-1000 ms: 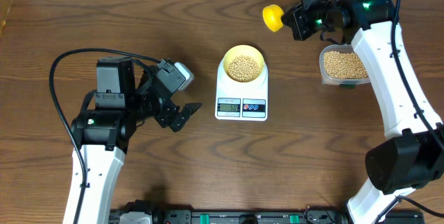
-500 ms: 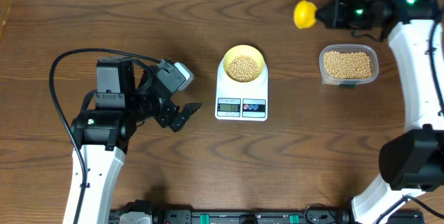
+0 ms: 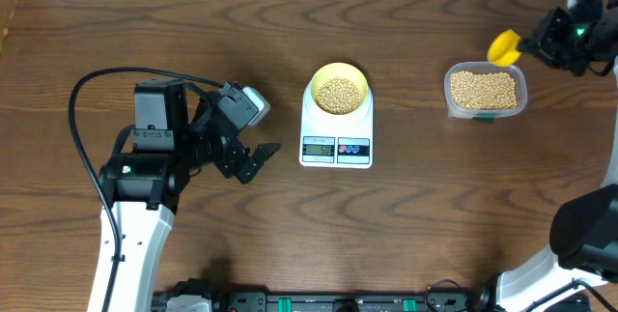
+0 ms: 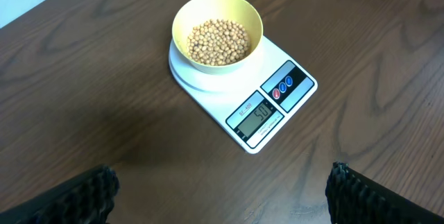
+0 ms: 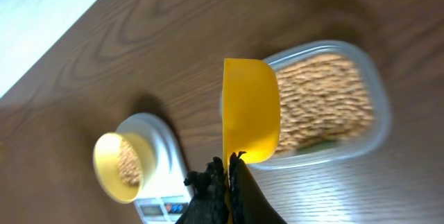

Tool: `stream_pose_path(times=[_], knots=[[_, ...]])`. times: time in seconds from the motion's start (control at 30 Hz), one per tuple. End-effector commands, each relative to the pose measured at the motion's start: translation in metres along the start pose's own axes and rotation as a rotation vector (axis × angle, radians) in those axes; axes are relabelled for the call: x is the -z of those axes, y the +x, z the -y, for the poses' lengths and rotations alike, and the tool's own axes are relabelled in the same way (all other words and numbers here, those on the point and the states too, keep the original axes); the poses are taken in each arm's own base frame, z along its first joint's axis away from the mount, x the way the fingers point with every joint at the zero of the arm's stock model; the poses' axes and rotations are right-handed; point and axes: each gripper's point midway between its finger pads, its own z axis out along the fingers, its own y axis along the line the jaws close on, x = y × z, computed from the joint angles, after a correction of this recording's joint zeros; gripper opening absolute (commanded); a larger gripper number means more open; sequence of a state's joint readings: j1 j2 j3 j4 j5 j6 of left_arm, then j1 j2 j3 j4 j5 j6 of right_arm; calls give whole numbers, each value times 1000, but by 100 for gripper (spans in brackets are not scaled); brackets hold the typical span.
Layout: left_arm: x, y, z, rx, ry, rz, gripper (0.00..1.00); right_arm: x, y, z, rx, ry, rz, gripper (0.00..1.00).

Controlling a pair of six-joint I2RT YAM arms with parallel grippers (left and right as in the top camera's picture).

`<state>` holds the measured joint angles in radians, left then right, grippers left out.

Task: Scoop item into bowl and weigh 50g on scale
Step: 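Move the empty scoop back right and lower it into the tub, then lower the yellow scoop into the soybean tub with the right gripper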

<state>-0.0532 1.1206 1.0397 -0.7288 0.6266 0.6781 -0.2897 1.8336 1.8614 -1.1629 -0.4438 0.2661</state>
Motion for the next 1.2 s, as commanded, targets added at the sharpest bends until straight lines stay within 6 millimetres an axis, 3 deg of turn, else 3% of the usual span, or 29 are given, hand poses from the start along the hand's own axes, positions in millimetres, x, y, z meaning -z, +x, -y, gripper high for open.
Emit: stream_pose_path(times=[0.0, 0.23, 0.5, 0.73, 1.17], knots=[[-1, 0, 1, -1, 11, 3, 98, -3, -3, 20, -91, 93, 20, 1], [-1, 0, 1, -1, 11, 3, 98, -30, 4, 30, -219, 110, -50, 2], [-1, 0, 1, -1, 11, 3, 97, -57, 9, 39, -239, 122, -109, 1], [-1, 0, 1, -1, 11, 3, 97, -65, 5, 48, -238, 155, -102, 5], [-1, 0, 1, -1, 11, 3, 98, -68, 1, 37, -239, 99, -92, 4]])
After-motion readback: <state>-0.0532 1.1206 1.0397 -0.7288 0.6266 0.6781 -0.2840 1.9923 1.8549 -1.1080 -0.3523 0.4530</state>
